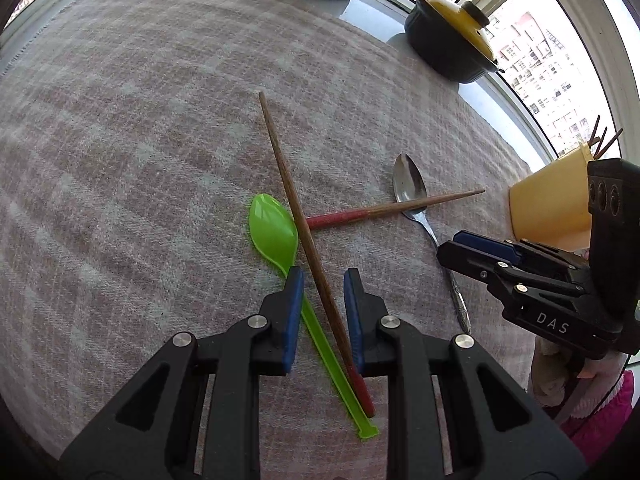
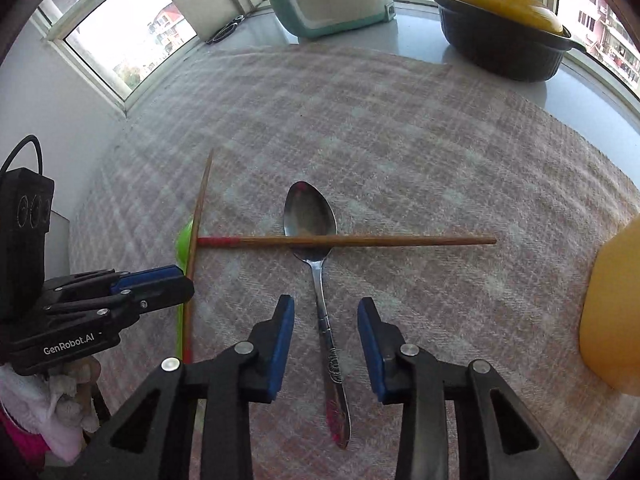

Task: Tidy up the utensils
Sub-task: 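Lower the left tool toward the green spoon while the right tool approaches the steel spoon, then close the left tool on a chopstick while the right tool grasps the steel spoon handle, then lift the chopstick and steel spoon and carry both over the yellow container, then lower the chopstick and steel spoon into the yellow container and open both tools, then withdraw both open tools back over the green spoon and red-tipped chopstick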

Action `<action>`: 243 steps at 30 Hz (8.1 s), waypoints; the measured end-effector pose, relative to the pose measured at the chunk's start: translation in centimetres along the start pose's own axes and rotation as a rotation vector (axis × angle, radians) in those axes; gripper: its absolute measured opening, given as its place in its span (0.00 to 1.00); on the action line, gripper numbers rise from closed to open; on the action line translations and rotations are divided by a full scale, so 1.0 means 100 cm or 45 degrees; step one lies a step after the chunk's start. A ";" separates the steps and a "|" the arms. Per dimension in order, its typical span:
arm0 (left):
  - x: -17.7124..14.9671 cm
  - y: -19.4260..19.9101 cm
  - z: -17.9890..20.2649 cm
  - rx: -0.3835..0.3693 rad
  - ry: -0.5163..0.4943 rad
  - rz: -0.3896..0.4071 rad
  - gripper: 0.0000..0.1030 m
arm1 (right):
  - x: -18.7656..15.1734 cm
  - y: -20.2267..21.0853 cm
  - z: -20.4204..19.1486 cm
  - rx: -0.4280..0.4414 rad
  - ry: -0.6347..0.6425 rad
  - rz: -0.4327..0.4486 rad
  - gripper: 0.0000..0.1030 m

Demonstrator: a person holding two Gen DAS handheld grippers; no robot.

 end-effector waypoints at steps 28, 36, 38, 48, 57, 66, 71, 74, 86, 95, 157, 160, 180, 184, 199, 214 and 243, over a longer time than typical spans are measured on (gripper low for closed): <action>0.008 -0.012 0.014 0.060 -0.106 -0.022 0.13 | 0.007 -0.013 -0.007 -0.070 0.066 -0.035 0.23; 0.014 -0.022 0.016 0.074 -0.116 -0.059 0.13 | 0.008 -0.014 -0.008 -0.079 0.072 -0.040 0.23; 0.017 -0.023 0.016 0.073 -0.118 -0.054 0.13 | 0.008 -0.015 -0.010 -0.086 0.079 -0.041 0.23; 0.018 -0.022 0.008 0.029 -0.070 -0.035 0.06 | 0.011 -0.021 -0.020 -0.236 0.226 -0.057 0.13; 0.015 -0.016 0.003 0.004 -0.047 -0.021 0.04 | 0.010 -0.015 -0.010 -0.226 0.175 -0.060 0.01; 0.021 -0.003 0.008 -0.038 -0.042 0.021 0.04 | 0.009 0.013 0.019 -0.225 0.049 0.023 0.01; 0.022 0.003 0.013 -0.058 -0.043 0.036 0.04 | 0.010 0.034 0.033 -0.229 -0.012 0.081 0.01; 0.024 0.007 0.018 -0.075 -0.044 0.050 0.04 | 0.009 0.044 0.040 -0.247 -0.027 0.110 0.01; 0.033 0.019 0.054 -0.115 -0.124 0.107 0.04 | -0.014 0.069 0.067 -0.255 -0.146 0.165 0.01; 0.036 0.025 0.094 -0.170 -0.195 0.139 0.04 | -0.035 0.106 0.082 -0.229 -0.221 0.248 0.01; 0.155 0.075 0.309 -0.375 -0.395 0.554 0.04 | 0.036 0.272 0.174 -0.127 -0.431 0.816 0.01; 0.162 0.067 0.312 -0.365 -0.385 0.564 0.04 | 0.041 0.268 0.181 -0.148 -0.433 0.812 0.01; 0.170 0.029 0.325 -0.324 -0.413 0.557 0.04 | 0.065 0.245 0.209 -0.241 -0.438 0.807 0.01; 0.169 0.025 0.324 -0.318 -0.412 0.552 0.04 | 0.066 0.239 0.213 -0.252 -0.429 0.807 0.01; 0.159 0.023 0.322 -0.311 -0.430 0.526 0.04 | 0.056 0.243 0.216 -0.267 -0.433 0.823 0.19; 0.142 0.043 0.311 -0.290 -0.441 0.536 0.04 | 0.032 0.260 0.206 -0.275 -0.466 0.866 0.30; 0.090 0.124 0.129 -0.051 -0.348 0.506 0.27 | 0.001 0.235 0.071 -0.192 -0.263 0.825 0.96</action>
Point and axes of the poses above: each gripper's, at about its wrist camera, not at the fingertips, and y roughly against the way its jaws point, z to its right, x to its top, the point moved 9 cm from there along -y, roughly the way its jaws point, and after that the axes turned 8 degrees about -y, right-handed, at the moved point
